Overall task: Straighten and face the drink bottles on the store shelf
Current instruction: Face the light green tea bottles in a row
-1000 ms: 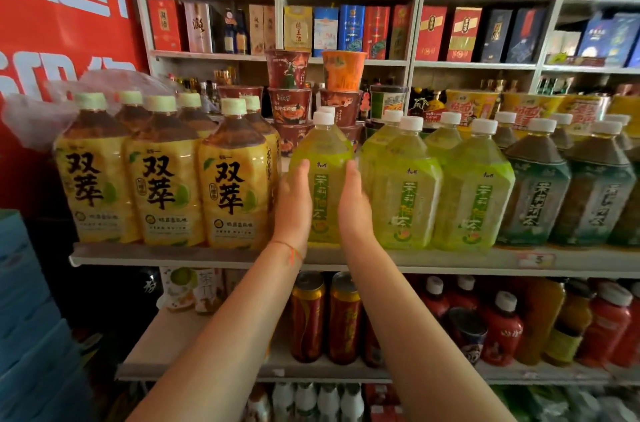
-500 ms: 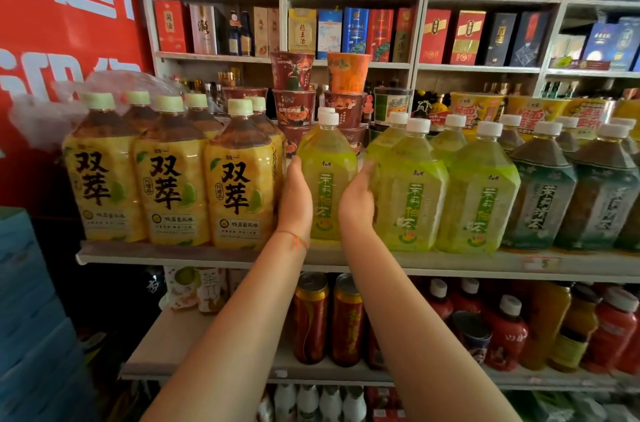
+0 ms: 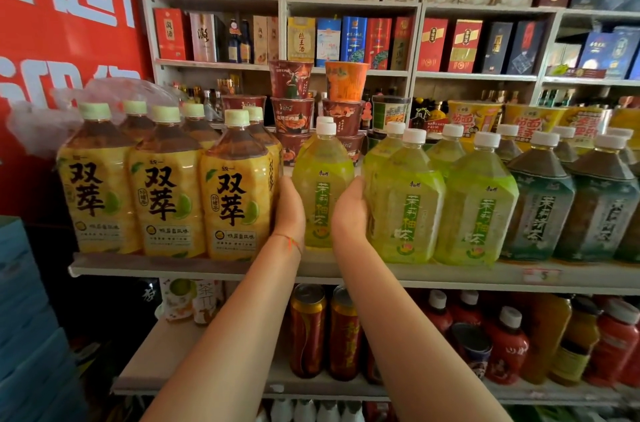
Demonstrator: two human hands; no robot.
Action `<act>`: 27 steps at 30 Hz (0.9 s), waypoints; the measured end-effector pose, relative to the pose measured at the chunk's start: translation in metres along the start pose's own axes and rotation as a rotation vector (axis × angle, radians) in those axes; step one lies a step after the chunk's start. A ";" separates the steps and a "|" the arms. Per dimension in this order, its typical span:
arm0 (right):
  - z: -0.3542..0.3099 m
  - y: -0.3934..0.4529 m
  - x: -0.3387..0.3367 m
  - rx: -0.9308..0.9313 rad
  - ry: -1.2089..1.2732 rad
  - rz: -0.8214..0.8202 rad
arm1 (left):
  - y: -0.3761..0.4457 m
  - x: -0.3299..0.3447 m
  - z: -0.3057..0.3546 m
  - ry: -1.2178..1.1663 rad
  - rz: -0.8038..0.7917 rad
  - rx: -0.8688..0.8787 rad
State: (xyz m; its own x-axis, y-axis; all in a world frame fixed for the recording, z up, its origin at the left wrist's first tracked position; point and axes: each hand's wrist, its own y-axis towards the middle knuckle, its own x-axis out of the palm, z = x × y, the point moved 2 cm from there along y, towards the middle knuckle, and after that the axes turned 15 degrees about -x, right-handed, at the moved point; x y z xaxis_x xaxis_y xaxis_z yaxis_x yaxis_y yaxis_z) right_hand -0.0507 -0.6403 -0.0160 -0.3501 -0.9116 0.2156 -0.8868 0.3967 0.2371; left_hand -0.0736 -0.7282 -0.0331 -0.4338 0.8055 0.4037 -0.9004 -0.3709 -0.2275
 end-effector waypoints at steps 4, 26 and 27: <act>0.003 0.004 0.002 0.036 0.036 0.026 | -0.017 0.000 0.006 -0.006 -0.001 0.011; -0.001 -0.027 -0.016 0.064 -0.012 -0.112 | -0.058 -0.018 0.003 0.107 0.010 -0.042; -0.001 -0.027 -0.018 0.071 -0.018 -0.124 | -0.062 -0.017 0.004 0.127 0.014 -0.036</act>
State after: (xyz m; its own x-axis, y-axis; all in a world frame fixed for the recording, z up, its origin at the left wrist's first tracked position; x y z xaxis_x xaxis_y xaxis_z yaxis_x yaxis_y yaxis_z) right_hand -0.0206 -0.6348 -0.0253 -0.2410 -0.9551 0.1721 -0.9426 0.2726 0.1930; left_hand -0.0102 -0.7207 -0.0227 -0.4366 0.8532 0.2854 -0.8915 -0.3676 -0.2648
